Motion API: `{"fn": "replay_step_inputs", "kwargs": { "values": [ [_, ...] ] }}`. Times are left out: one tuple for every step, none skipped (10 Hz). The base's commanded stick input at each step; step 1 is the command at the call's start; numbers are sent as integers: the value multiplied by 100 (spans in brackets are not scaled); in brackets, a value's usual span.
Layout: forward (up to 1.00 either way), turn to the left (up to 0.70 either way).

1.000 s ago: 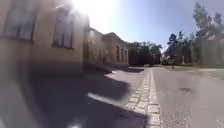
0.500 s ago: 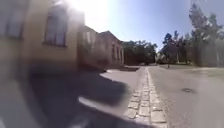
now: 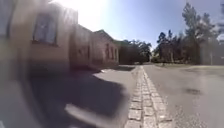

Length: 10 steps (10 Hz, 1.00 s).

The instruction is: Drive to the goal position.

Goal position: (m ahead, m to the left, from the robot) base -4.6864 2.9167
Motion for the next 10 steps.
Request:
{"fn": "replay_step_inputs", "kwargs": {
  "values": [
    [70,-14],
    [70,-14],
    [70,-14],
    [70,-14],
    [70,-14],
    [70,-14],
    [70,-14],
    [70,-14],
    [70,-14],
    [70,-14]
  ]
}}
